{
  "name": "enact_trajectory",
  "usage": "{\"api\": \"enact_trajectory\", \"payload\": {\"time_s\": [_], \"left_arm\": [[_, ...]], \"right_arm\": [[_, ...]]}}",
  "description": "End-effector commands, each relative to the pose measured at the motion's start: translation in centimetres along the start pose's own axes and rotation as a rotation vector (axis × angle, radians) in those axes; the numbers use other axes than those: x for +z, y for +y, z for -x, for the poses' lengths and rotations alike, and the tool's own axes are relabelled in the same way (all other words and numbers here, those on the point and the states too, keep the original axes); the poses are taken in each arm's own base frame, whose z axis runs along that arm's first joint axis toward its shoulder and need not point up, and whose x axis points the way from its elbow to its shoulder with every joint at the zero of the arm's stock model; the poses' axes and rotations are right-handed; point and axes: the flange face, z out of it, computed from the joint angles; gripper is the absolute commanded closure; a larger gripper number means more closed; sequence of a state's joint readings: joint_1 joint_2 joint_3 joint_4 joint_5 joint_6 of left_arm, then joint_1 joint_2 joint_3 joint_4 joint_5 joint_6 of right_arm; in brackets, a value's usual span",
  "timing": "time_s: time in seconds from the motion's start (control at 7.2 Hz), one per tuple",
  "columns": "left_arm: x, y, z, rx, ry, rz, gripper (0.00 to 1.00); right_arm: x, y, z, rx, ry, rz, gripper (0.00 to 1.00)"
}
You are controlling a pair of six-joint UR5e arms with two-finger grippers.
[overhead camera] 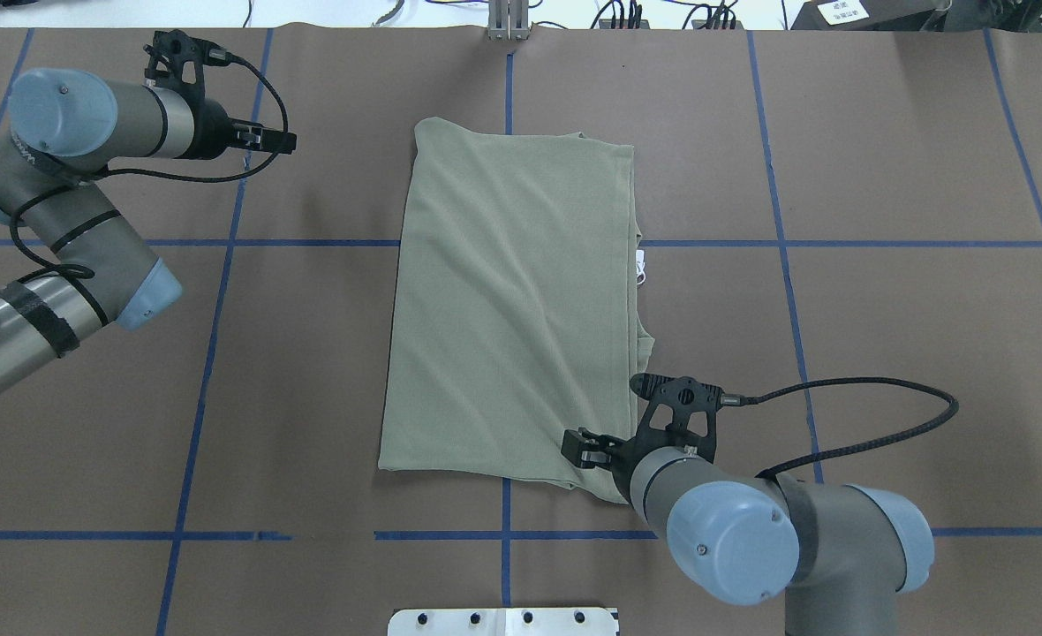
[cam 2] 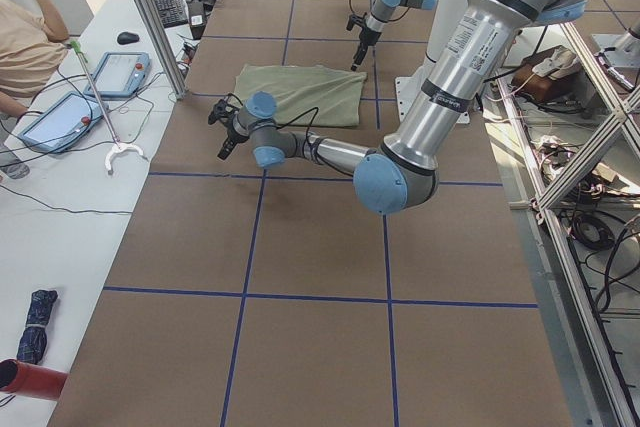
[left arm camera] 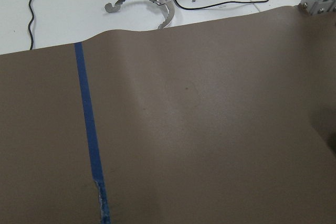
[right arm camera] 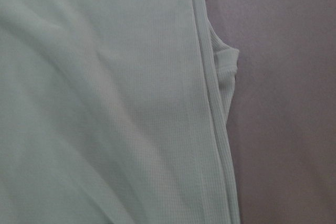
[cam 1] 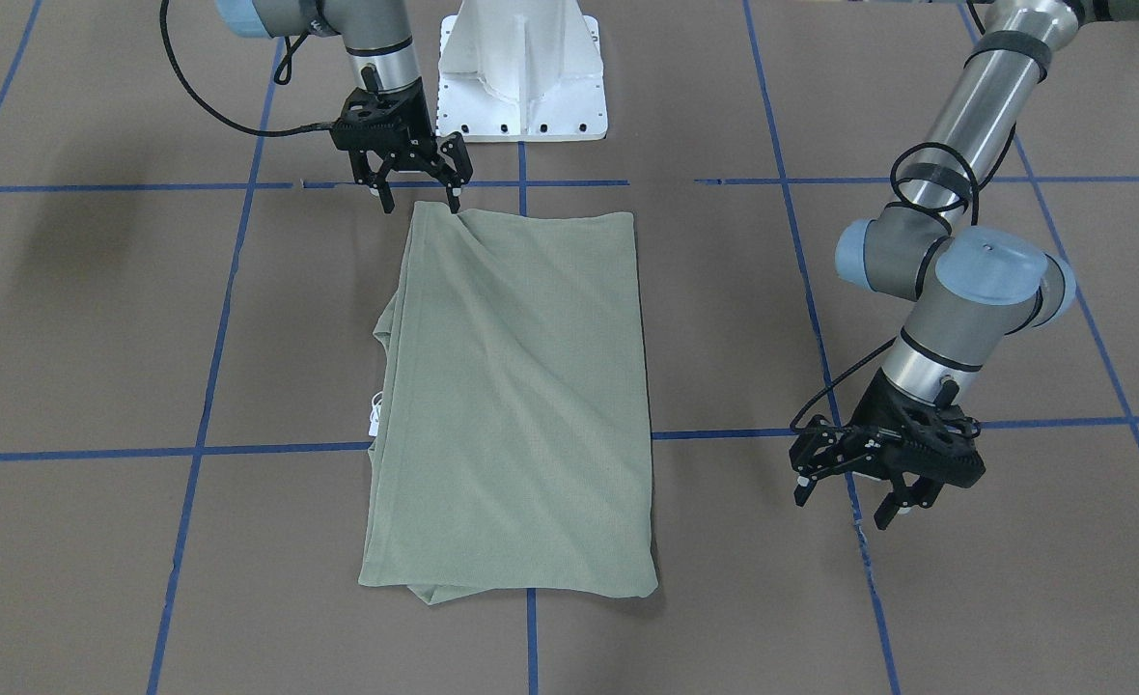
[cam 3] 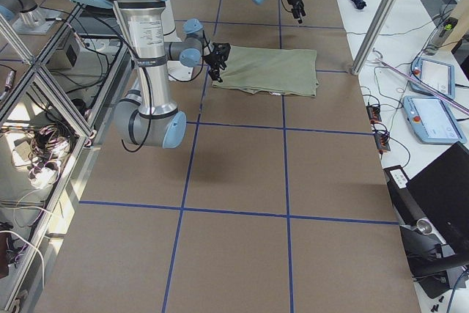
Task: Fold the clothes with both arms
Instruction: 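Move both grippers to the shirt corners nearest the robot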
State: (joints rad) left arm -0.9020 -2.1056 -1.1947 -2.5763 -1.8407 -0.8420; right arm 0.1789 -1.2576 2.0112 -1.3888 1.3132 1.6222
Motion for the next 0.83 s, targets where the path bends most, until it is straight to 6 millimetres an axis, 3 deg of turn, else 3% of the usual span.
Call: {"api": "enact_trajectory", "payload": {"time_s": [0.0, 0.14, 0.28, 0.42, 0.56, 0.69], "left_arm": [[-2.9, -0.3, -3.3, -0.214, 0.105, 0.031, 0.00], [-4.9, 3.9, -6.5, -0.263, 0.168, 0.069, 0.00], [-8.3, 7.4, -9.1, -0.328, 0.215, 0.106, 0.00], [-11.9, 11.8, -11.8, -0.391, 0.229, 0.152, 0.00], [-15.1, 16.5, -14.3, -0.445, 0.205, 0.180, 0.00], [-16.6, 19.9, -16.3, -0.552, 0.192, 0.205, 0.00]], "right_arm": [[-1.6, -3.0, 0.8, 0.063, -0.144, -0.005, 0.00], [-2.0, -3.3, 0.2, 0.110, -0.203, -0.004, 0.00], [-1.9, -3.3, -2.0, 0.153, -0.253, 0.002, 0.00], [-1.9, -3.4, -5.4, 0.166, -0.288, -0.001, 0.00], [-1.6, -3.4, -7.0, 0.224, -0.275, 0.002, 0.00], [-1.5, -3.7, -7.0, 0.261, -0.275, -0.010, 0.00]]}}
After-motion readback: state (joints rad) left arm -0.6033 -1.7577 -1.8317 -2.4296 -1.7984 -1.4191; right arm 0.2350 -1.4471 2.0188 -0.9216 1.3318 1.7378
